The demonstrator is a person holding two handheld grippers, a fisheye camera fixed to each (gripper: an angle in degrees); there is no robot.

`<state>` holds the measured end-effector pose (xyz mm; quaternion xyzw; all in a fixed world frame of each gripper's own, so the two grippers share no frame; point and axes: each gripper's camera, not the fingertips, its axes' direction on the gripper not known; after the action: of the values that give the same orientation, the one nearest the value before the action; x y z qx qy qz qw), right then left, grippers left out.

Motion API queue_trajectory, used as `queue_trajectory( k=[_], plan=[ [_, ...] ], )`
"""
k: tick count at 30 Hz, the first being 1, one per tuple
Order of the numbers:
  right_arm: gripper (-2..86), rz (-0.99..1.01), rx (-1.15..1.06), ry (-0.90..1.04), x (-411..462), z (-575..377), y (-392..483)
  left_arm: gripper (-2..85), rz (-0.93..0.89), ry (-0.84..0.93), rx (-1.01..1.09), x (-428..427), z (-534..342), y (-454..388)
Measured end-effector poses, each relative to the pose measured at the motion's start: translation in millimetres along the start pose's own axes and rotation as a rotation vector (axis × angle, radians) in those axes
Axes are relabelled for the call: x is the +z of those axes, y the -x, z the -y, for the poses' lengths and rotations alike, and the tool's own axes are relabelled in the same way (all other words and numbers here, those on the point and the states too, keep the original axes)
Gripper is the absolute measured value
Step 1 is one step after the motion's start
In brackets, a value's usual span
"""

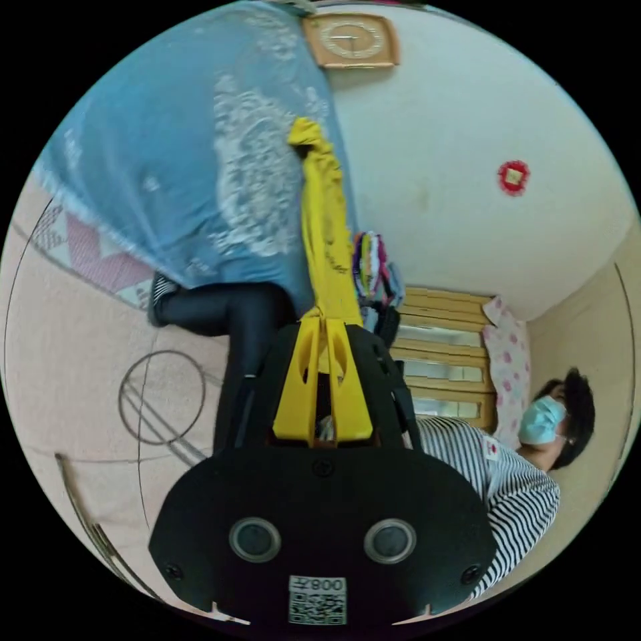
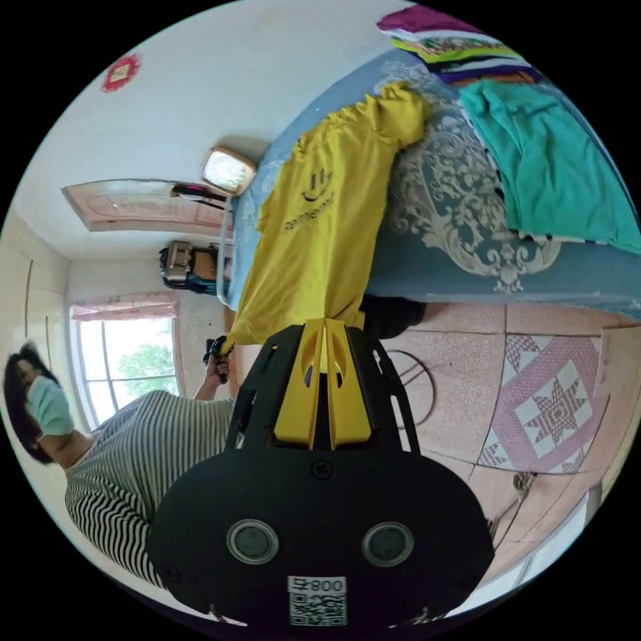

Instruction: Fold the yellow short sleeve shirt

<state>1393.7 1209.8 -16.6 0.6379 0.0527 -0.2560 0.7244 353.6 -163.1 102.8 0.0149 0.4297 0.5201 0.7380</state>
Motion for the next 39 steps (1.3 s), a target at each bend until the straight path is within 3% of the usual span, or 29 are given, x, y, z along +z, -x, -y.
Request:
queue_trajectory(
  k=[4, 12, 17, 23, 28, 30, 39],
  plan=[
    [0.0, -0.052, 0.195, 0.069, 44.6, -1.8, -70.7, 3.5, 0.020, -0.069, -0.154, -2.3, -6.2, 58.6],
    [0.1, -0.049, 0.247, -0.093, 32.6, 21.5, -89.5, 7.0, 0.182, -0.071, 0.023, 14.4, 101.9, 12.6],
    [0.6, -0.192, 0.142, -0.112, 36.8, 115.9, -55.7, 7.9, 0.311, 0.001, 0.110, 111.3, 236.2, -12.1],
    [4.3, -0.317, 0.085, -0.234, 27.5, 250.0, -40.6, 7.9, 0.492, -0.033, 0.135, 198.1, 359.9, -15.4],
    [6.1, -0.291, 0.138, -0.279, 44.0, 340.7, -56.7, 2.6, 0.686, -0.006, 0.159, 263.4, 416.6, -4.6],
    [5.4, -0.291, 0.170, -0.257, 56.9, 365.6, -63.1, 1.4, 0.675, -0.008, 0.169, 275.0, 426.8, -0.3],
    [1.0, -0.366, 0.070, -0.267, 39.3, 399.0, -17.3, 0.4, 0.655, -0.342, 0.343, 217.7, 449.8, -62.3]
  ],
)
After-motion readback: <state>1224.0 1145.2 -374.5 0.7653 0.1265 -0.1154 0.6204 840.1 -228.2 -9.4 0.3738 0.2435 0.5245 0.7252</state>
